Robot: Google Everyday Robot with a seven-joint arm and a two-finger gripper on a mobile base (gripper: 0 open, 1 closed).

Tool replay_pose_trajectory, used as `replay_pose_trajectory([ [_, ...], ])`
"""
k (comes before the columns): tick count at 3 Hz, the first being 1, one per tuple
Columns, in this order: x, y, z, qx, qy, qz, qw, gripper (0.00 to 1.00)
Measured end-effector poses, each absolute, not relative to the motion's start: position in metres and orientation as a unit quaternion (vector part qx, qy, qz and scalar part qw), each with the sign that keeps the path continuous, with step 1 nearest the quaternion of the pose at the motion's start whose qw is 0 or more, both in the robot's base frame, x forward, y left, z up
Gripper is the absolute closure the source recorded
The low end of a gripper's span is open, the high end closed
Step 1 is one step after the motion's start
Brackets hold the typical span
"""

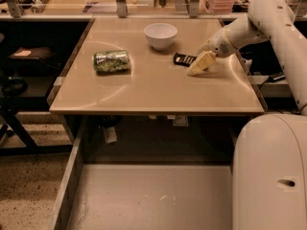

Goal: Place rxbar chocolate into top drawer

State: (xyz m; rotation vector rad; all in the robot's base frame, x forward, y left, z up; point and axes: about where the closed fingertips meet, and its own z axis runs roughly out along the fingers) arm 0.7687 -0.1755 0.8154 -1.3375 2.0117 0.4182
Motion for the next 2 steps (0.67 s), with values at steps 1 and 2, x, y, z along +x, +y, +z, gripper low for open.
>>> replay_pose_trajectory([
  [1,0.7687,-0.1755,0.8154,-0.513,0.772,0.161,0.338,0.66],
  [2,0.7687,-0.1755,0.8153,-0.513,0.772,0.161,0.338,0.89],
])
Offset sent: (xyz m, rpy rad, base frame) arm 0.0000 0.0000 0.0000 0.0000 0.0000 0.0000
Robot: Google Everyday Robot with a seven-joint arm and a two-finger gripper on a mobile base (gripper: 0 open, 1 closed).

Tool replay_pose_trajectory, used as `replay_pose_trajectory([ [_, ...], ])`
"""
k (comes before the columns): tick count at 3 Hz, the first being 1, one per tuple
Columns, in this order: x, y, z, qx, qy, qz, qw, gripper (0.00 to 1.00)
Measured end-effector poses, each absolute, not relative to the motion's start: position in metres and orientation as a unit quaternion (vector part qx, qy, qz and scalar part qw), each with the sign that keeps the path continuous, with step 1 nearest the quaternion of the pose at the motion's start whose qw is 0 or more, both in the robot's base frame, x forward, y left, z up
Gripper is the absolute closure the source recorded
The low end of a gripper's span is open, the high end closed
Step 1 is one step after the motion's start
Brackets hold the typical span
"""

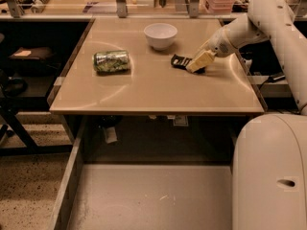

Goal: Place rxbar chocolate into top drawer

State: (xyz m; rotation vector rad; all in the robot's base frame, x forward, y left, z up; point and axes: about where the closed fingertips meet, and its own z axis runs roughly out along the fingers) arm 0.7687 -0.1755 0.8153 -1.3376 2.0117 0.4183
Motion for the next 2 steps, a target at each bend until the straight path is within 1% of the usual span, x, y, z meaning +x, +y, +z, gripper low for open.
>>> replay_pose_trajectory([
  [1,0.7687,-0.1755,0.8153,-0.513,0.772,0.161,0.338,1.0],
  [2,0.7687,-0.1755,0.8153,-0.513,0.772,0.161,0.338,1.0],
])
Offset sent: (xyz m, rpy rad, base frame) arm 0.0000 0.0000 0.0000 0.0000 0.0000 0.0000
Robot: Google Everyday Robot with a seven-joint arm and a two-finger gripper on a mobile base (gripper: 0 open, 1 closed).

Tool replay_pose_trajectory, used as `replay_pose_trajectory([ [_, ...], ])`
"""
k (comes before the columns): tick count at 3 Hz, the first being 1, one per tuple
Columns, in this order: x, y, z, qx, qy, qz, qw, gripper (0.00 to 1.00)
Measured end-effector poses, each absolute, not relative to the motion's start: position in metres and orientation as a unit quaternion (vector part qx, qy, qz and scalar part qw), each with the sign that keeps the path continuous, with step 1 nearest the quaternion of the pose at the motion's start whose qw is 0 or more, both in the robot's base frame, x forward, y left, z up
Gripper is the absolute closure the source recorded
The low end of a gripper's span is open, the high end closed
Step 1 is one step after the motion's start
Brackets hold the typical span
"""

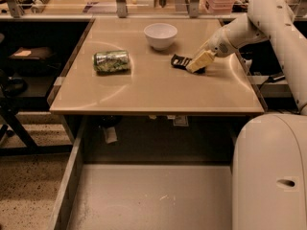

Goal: Place rxbar chocolate into top drawer

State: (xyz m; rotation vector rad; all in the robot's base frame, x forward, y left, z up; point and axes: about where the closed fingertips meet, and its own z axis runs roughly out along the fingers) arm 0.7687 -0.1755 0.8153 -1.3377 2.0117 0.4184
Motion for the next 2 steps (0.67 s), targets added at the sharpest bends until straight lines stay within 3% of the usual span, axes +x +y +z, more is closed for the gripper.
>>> replay_pose_trajectory([
  [2,0.734,-0.173,0.832,-0.545,0.74,0.158,0.361,1.0],
])
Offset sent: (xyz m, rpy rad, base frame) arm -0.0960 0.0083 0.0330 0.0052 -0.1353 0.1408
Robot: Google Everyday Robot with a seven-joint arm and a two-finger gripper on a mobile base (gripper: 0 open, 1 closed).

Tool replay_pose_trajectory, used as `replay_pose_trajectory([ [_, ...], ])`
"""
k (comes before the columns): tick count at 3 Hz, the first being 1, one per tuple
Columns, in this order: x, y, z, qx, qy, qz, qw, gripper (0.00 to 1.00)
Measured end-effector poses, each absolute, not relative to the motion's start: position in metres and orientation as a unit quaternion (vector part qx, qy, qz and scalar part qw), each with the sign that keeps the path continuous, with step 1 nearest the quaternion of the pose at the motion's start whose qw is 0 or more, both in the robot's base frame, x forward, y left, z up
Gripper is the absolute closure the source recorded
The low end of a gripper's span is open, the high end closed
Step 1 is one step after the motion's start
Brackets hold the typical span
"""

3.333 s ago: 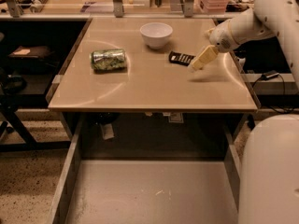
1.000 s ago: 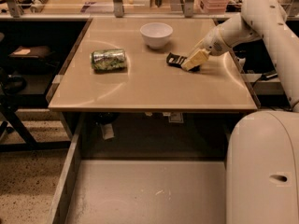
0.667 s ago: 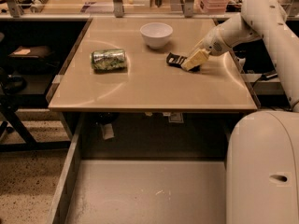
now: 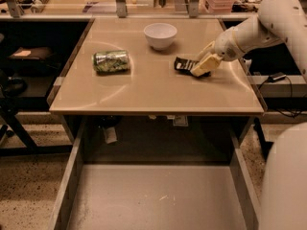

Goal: Place rxbar chocolate into top drawer

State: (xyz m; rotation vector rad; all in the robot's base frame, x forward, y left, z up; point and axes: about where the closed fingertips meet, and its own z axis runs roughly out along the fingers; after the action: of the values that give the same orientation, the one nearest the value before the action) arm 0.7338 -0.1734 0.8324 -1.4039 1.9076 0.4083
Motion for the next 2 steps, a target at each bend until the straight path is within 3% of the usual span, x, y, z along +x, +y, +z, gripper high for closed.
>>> replay_pose_trajectory([
  [2,0.623,-0.18,0.869,-0.604,0.675,0.142,0.399,1.0],
])
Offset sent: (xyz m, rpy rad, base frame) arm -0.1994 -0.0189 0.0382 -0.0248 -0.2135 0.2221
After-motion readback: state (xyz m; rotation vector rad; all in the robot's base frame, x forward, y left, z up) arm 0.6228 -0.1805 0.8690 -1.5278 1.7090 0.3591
